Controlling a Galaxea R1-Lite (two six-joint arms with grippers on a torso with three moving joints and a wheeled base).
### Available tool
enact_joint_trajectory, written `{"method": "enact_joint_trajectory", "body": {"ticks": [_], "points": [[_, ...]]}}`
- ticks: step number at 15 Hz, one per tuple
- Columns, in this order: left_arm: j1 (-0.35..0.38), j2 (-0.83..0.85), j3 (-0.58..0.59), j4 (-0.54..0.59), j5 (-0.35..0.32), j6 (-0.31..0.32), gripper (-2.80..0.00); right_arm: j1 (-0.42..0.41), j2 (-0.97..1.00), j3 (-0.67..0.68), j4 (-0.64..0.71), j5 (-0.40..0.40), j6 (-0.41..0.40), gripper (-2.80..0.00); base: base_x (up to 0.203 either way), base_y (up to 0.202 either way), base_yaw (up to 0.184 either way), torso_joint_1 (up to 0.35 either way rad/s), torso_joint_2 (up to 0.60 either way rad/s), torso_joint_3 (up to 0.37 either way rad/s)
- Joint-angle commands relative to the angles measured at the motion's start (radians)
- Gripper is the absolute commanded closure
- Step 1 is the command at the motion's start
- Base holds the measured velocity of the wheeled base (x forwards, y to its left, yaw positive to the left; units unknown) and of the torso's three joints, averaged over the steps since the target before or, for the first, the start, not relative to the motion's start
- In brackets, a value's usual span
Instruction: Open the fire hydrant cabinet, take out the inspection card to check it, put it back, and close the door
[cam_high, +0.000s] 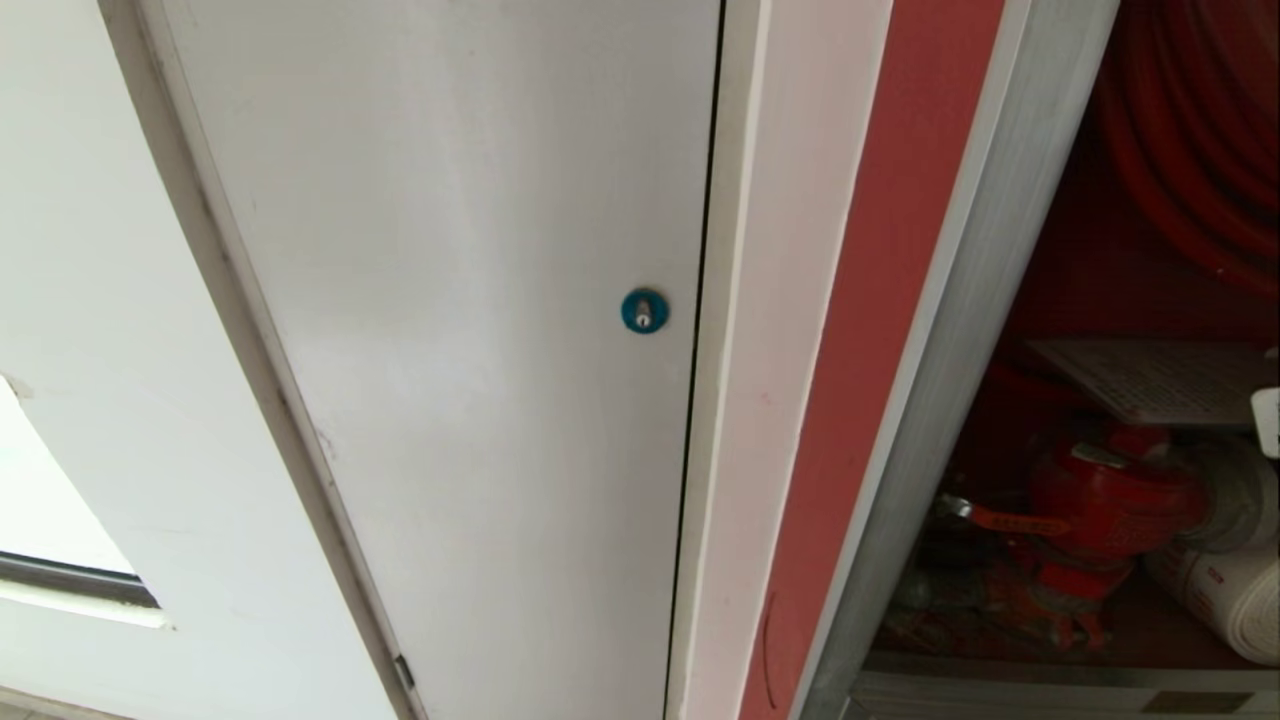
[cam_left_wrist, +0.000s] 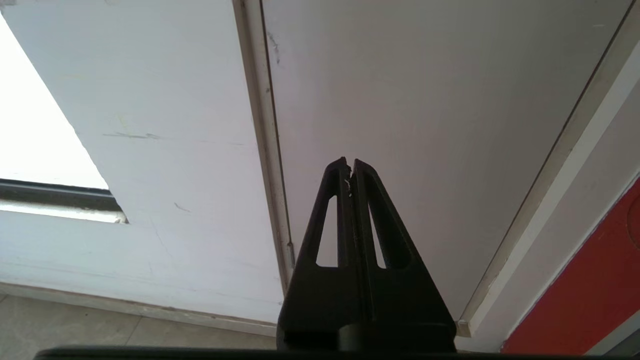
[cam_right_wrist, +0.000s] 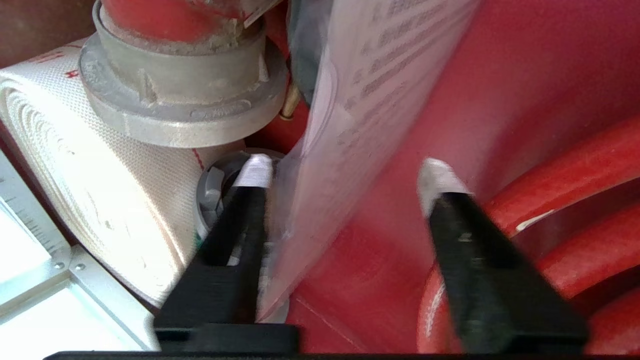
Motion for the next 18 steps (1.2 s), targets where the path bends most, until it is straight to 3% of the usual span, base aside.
{"method": "enact_joint_trajectory", "body": {"ticks": [1, 9, 18], "points": [[0.002, 0.001, 0.006, 0.0, 0.0, 0.0, 0.0, 0.0, -0.002, -0.004, 0.0, 0.001, -0.01, -2.8, 0.0, 0.0, 0.0, 0.0, 0.0, 0.0], [0.001, 0.001, 0.006, 0.0, 0.0, 0.0, 0.0, -0.002, 0.033, -0.015, -0.048, 0.0, 0.025, -2.8, 0.0, 0.0, 0.0, 0.0, 0.0, 0.0], [0.0, 0.001, 0.006, 0.0, 0.0, 0.0, 0.0, -0.003, -0.189, 0.041, 0.144, 0.03, 0.023, -2.8, 0.0, 0.0, 0.0, 0.0, 0.0, 0.0]]}}
